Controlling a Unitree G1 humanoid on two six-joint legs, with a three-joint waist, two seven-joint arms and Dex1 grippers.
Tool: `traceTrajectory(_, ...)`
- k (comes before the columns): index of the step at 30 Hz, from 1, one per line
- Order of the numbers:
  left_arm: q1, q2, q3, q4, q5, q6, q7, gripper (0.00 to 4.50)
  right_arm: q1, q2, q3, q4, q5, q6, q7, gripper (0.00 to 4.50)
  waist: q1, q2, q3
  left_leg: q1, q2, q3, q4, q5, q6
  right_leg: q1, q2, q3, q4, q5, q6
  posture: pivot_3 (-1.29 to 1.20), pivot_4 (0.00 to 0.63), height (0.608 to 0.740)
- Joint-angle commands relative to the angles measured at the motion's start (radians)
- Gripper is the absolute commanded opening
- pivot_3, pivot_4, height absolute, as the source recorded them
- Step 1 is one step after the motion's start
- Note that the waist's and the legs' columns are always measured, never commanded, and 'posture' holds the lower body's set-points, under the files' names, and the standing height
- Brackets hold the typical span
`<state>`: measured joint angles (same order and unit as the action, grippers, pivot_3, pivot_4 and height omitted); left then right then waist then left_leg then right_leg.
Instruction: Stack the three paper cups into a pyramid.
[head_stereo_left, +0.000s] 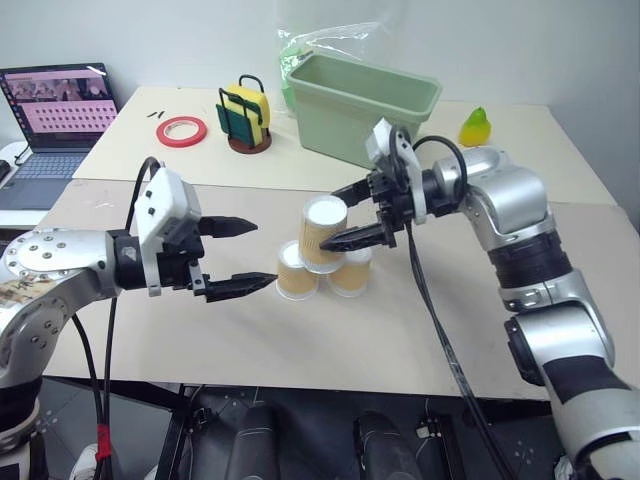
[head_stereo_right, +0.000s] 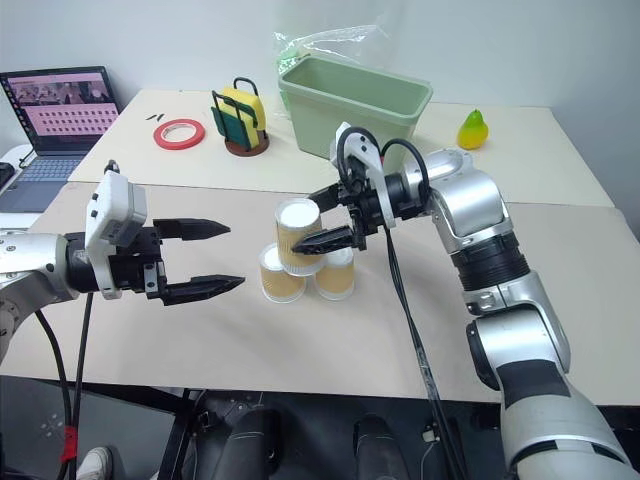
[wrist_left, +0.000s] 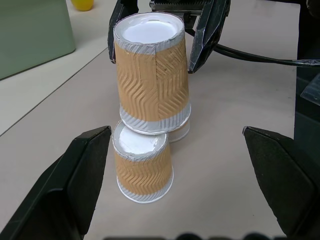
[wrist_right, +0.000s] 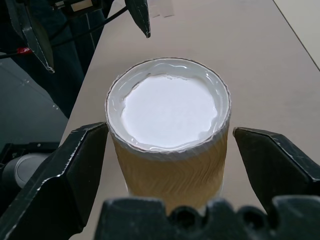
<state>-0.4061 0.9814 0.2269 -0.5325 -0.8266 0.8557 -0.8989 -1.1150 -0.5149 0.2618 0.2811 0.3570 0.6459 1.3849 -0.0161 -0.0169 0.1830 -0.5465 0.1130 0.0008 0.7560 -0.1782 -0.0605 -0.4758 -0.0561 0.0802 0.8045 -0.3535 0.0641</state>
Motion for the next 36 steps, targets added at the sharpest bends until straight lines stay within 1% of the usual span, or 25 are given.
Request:
traceTrajectory(1,-0.001,0.006,0.019,-0.018,-0.01,-0.01,0.005,4.5,-0.057,-0.024,-0.099,-0.083,0.089,0.038,0.025,4.47,0.0,0.0,0.0,0.0,0.0,0.0,0.0,0.0,0.0,0.0,0.0,0.0,0.0,0.0,0.0,0.0,0.15,0.656)
traceTrajectory(5,0.007,0.008,0.025,-0.02,-0.012,-0.01,0.006,4.5,-0.103,-0.063,-0.216,-0.158,0.224,0.132,0.036,4.47,0.003,0.0,0.001,0.0,0.0,0.0,0.0,0.0,0.0,0.0,0.0,0.0,0.0,0.0,0.0,0.0,0.15,0.656)
traceTrajectory(7,0.012,0.008,0.03,-0.019,-0.012,-0.01,0.009,4.5,-0.136,-0.076,-0.282,-0.17,0.283,0.178,0.005,4.47,0.002,0.0,0.001,0.0,0.0,0.0,0.0,0.0,0.0,0.0,0.0,0.0,0.0,0.0,0.0,0.0,0.15,0.656)
traceTrajectory(10,0.038,0.0,0.06,-0.011,-0.022,-0.003,0.024,4.5,-0.188,-0.088,-0.404,-0.144,0.356,0.239,-0.099,4.47,0.001,0.0,0.001,0.0,0.0,0.0,0.0,0.0,0.0,0.0,0.0,0.0,0.0,0.0,0.0,0.0,0.15,0.656)
traceTrajectory(12,0.077,-0.014,0.101,0.007,-0.022,0.0,0.049,4.5,-0.205,-0.087,-0.493,-0.098,0.369,0.275,-0.241,4.47,0.0,0.0,0.001,0.0,0.0,0.0,0.0,0.0,0.0,0.0,0.0,0.0,0.0,0.0,0.0,0.0,0.15,0.656)
traceTrajectory(13,0.111,-0.025,0.127,0.018,-0.011,-0.004,0.068,4.5,-0.182,-0.091,-0.512,-0.092,0.336,0.27,-0.326,4.47,0.0,0.0,0.001,0.001,0.0,0.0,0.0,0.0,0.0,0.0,0.0,0.0,0.0,0.0,0.0,0.0,0.15,0.656)
traceTrajectory(15,0.179,-0.044,0.172,0.035,0.015,-0.011,0.106,4.5,-0.091,-0.111,-0.492,-0.133,0.235,0.226,-0.449,4.47,-0.001,-0.001,0.001,0.001,0.0,0.0,0.0,0.0,0.0,0.001,0.0,0.0,0.0,0.0,0.0,0.0,0.15,0.656)
traceTrajectory(18,0.273,-0.107,0.254,0.076,0.066,-0.023,0.21,4.5,0.153,-0.163,-0.399,-0.226,0.058,0.18,-0.607,4.47,0.001,-0.003,-0.001,0.002,0.0,0.0,-0.001,0.0,0.0,0.001,0.0,0.0,-0.001,0.0,-0.001,0.0,0.15,0.656)
traceTrajectory(20,0.312,-0.137,0.29,0.082,0.083,-0.034,0.247,4.5,0.271,-0.174,-0.375,-0.26,-0.001,0.172,-0.675,4.47,0.004,-0.004,-0.001,0.001,0.0,0.0,0.0,0.0,0.0,0.001,-0.001,0.0,-0.001,0.0,0.0,0.0,0.15,0.656)
traceTrajectory(21,0.326,-0.165,0.313,0.093,0.095,-0.04,0.288,4.5,0.346,-0.174,-0.351,-0.269,-0.054,0.169,-0.735,4.47,0.005,-0.002,0.0,0.0,0.0,0.0,0.0,0.0,0.0,0.0,-0.001,0.0,-0.001,0.0,0.0,0.0,0.15,0.656)
traceTrajectory(22,0.331,-0.202,0.33,0.123,0.128,-0.063,0.344,4.5,0.414,-0.147,-0.351,-0.269,-0.086,0.182,-0.809,4.47,0.006,-0.001,0.001,-0.003,-0.001,0.0,0.0,0.0,0.0,-0.003,-0.001,0.001,0.0,0.0,0.0,0.0,0.15,0.656)
traceTrajectory(23,0.322,-0.253,0.332,0.176,0.192,-0.112,0.428,4.5,0.495,-0.106,-0.34,-0.27,-0.135,0.166,-0.9,4.47,0.004,-0.001,0.001,-0.004,-0.001,0.001,0.0,0.001,0.001,-0.005,-0.002,0.002,0.001,0.0,0.0,0.0,0.15,0.656)
traceTrajectory(24,0.314,-0.287,0.33,0.213,0.238,-0.148,0.484,4.5,0.545,-0.077,-0.334,-0.272,-0.166,0.153,-0.959,4.47,0.004,-0.001,0.001,-0.004,-0.001,0.001,0.0,0.001,0.001,-0.005,-0.002,0.002,0.001,0.0,0.0,0.0,0.15,0.656)
traceTrajectory(26,0.283,-0.338,0.319,0.273,0.303,-0.205,0.564,4.5,0.586,-0.004,-0.368,-0.28,-0.179,0.146,-1.053,4.47,0.002,-0.002,0.0,-0.001,-0.001,0.0,0.0,0.001,0.001,-0.002,-0.001,0.002,0.001,0.0,0.0,0.0,0.15,0.656)
traceTrajectory(27,0.243,-0.389,0.303,0.331,0.36,-0.272,0.64,4.5,0.602,0.054,-0.398,-0.273,-0.188,0.101,-1.125,4.47,-0.005,-0.002,0.0,0.0,-0.001,0.0,0.0,0.001,0.001,-0.001,-0.001,0.002,0.001,0.0,0.0,0.0,0.15,0.656)
traceTrajectory(29,0.182,-0.473,0.286,0.425,0.437,-0.373,0.752,4.5,0.633,0.127,-0.42,-0.258,-0.221,0.02,-1.225,4.47,-0.004,-0.004,-0.001,0.001,-0.002,0.0,0.001,0.002,0.002,0.002,-0.001,0.003,0.001,0.002,0.002,0.0,0.15,0.656)
traceTrajectory(33,0.119,-0.581,0.272,0.553,0.525,-0.497,0.877,4.5,0.676,0.198,-0.438,-0.235,-0.27,-0.079,-1.334,4.47,0.002,-0.009,-0.004,-0.001,-0.001,0.0,0.005,0.002,0.002,0.003,-0.001,0.001,0.0,0.003,0.004,0.0,0.15,0.656)
traceTrajectory(36,0.091,-0.619,0.265,0.6,0.548,-0.554,0.919,4.5,0.692,0.226,-0.451,-0.236,-0.273,-0.105,-1.378,4.47,0.007,-0.009,-0.004,-0.004,-0.002,-0.001,0.006,0.002,0.002,0.001,-0.001,0.001,0.0,0.003,0.004,0.0,0.15,0.656)
